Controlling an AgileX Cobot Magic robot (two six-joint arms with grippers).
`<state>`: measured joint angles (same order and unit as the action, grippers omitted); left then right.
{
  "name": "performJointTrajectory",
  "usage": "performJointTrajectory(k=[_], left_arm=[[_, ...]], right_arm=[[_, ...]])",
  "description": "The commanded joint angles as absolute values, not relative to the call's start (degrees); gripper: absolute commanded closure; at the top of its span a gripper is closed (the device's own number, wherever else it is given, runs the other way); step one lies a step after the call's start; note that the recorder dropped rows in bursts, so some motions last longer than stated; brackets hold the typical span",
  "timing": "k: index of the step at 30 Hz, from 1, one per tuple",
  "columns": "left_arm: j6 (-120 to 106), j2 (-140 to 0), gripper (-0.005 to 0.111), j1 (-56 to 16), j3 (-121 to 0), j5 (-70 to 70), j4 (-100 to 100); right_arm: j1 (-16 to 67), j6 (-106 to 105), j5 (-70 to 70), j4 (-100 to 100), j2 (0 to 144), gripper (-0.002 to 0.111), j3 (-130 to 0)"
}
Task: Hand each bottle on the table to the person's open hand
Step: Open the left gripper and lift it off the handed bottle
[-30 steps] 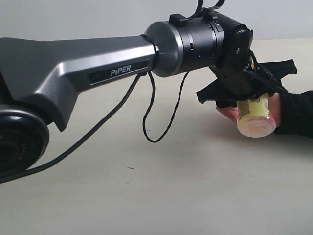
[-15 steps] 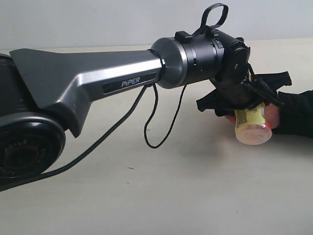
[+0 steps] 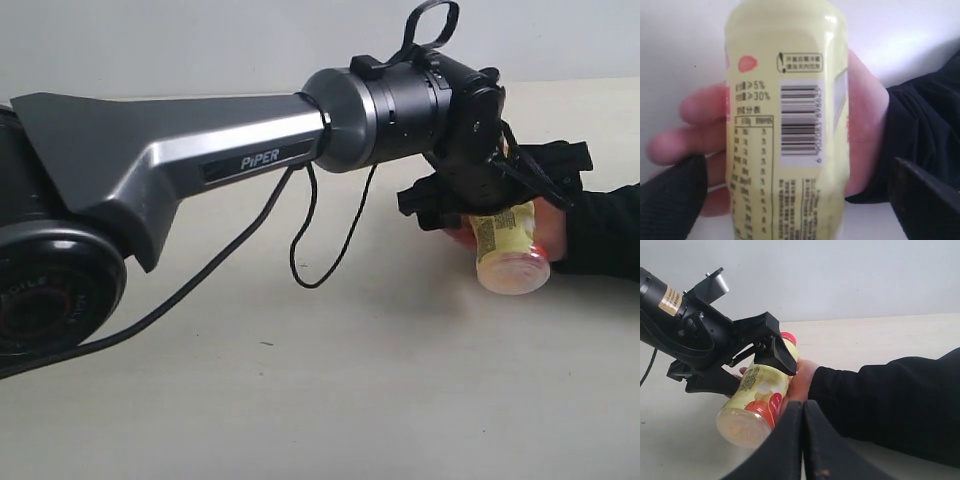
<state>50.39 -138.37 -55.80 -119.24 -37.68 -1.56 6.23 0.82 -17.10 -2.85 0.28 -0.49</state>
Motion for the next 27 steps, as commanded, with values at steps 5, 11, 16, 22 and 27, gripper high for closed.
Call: performJointTrajectory(k=[5,11,16,22,27], left_arm=[[40.70,-132.39,0.014,-54.78,-119.46,-41.93,-1.87],[27.96,-126.87,0.020,-54.78,-119.46,-47.06,-5.22],[19.56,-124.50,0.066,-54.89,-119.46,-58.29,-5.99],[14.05,-123.40,0.107,-55.91,-117.16,-69.96,-6.57],[10.41,-117.42,0.107,-58.04,-106.83,-65.43,-6.57]], right_arm=[[5.95,0.60,-16.64,-2.90,0.00,0.108,-0.34],[5.95,0.60,-16.64,-2.90,0.00,0.108,-0.34],[5.95,0.60,-16.64,-2.90,0.00,0.108,-0.34],[5.95,0.60,-16.64,-2.90,0.00,0.108,-0.34],[5.95,0.60,-16.64,-2.90,0.00,0.108,-0.34]])
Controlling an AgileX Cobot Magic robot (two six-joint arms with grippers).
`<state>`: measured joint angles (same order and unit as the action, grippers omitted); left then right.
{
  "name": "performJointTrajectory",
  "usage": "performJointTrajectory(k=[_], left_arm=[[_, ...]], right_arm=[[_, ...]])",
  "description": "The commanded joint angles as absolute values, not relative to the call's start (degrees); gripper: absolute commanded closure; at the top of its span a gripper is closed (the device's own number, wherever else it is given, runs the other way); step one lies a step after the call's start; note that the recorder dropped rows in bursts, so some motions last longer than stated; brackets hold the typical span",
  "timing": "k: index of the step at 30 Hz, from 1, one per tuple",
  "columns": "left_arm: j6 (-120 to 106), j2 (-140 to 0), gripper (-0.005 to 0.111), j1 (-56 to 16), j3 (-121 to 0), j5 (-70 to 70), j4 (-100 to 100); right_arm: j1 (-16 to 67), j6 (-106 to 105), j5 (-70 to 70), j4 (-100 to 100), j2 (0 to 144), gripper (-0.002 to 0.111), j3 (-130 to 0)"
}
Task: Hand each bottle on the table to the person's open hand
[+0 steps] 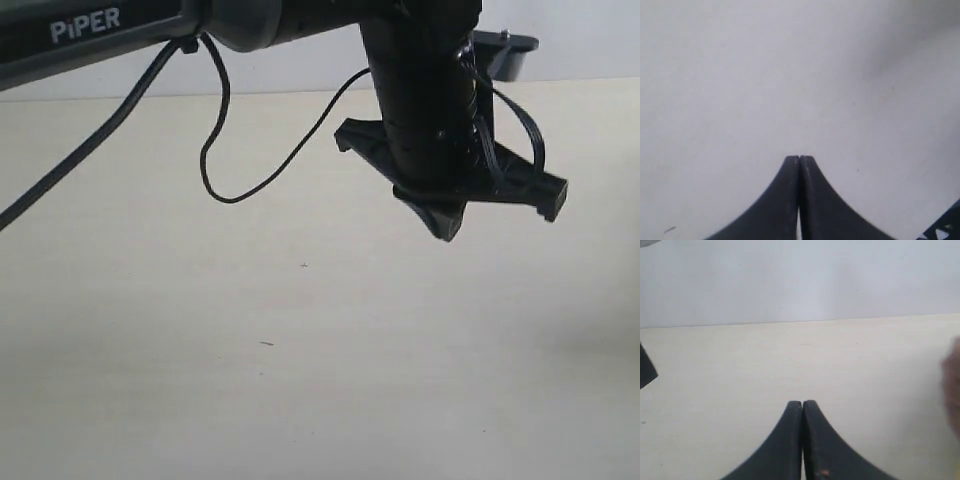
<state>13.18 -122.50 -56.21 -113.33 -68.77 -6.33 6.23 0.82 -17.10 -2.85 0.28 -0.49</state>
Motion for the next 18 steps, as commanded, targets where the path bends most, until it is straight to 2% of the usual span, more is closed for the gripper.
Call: performJointTrajectory(k=[1,10,18], left_arm=[[10.01,-115.11,0.107,-58.23,-103.40,-63.08,-6.73],[0.58,-93.49,0.107,-58.43,-78.63,-48.56,-17.28],[-6.62,-75.99,0.107,-58.43,-65.27,-40.22,-23.61]], right_arm=[[5.95,0.60,-16.64,-2.90,0.00,0.108,-0.34],[5.95,0.60,-16.64,-2.90,0.00,0.108,-0.34],[5.95,0.60,-16.64,-2.90,0.00,0.108,-0.34]])
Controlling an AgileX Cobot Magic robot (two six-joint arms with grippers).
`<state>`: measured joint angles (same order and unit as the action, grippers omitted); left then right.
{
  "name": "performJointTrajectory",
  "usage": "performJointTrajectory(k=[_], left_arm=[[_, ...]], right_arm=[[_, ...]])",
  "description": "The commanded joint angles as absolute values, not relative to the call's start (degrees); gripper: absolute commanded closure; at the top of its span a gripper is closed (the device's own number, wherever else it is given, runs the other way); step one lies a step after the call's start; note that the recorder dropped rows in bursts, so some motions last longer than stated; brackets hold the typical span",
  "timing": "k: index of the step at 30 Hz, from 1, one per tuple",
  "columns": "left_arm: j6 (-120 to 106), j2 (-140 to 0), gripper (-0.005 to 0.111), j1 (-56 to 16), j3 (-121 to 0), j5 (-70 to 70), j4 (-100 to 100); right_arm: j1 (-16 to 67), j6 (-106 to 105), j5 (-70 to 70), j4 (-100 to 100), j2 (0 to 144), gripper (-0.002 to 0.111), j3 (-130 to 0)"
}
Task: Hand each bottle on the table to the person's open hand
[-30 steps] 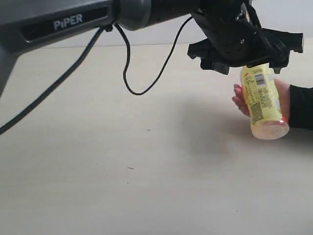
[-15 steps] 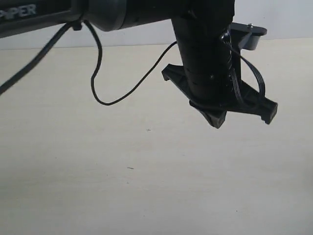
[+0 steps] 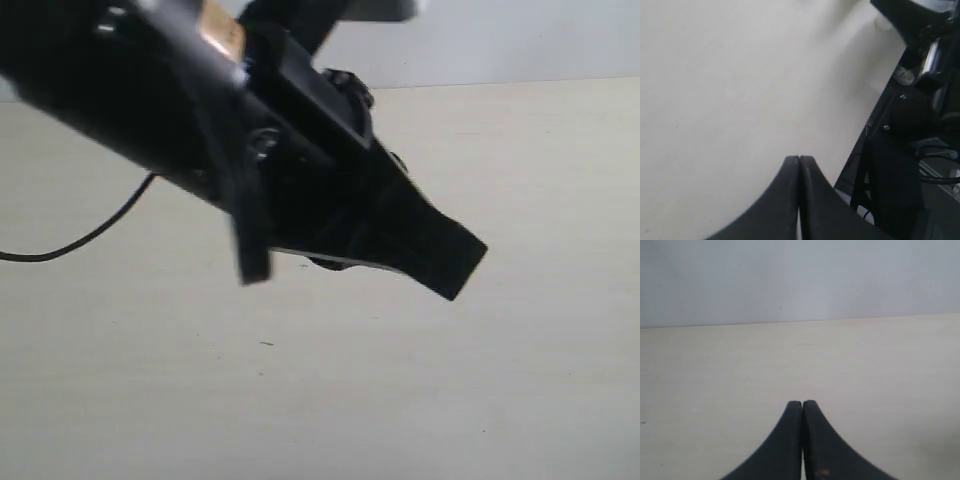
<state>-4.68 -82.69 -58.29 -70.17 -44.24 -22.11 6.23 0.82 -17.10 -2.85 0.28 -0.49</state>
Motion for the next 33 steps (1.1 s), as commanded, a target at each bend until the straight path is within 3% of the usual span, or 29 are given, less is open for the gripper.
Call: performJointTrajectory(k=[1,6,19,33], left_arm=[[-7.64,-74.33,0.107,-58.43,-63.93,-40.11,-24.15],[-15.84,-66.85,0.107,-58.43,-56.90,-37.07,-29.72],[-24.78,-59.70,0.107,-58.43,-41.52,-6.41,-32.38],[-23.54,-59.70,0.107,-58.43,-41.14,-8.29,-31.84]], right_arm=[[5.95,0.60,-16.64,-2.90,0.00,0.108,-0.34],[5.95,0.60,-16.64,-2.90,0.00,0.108,-0.34],[5.95,0.60,-16.64,-2.90,0.00,0.108,-0.34],[5.95,0.60,-16.64,-2.90,0.00,0.108,-0.34]])
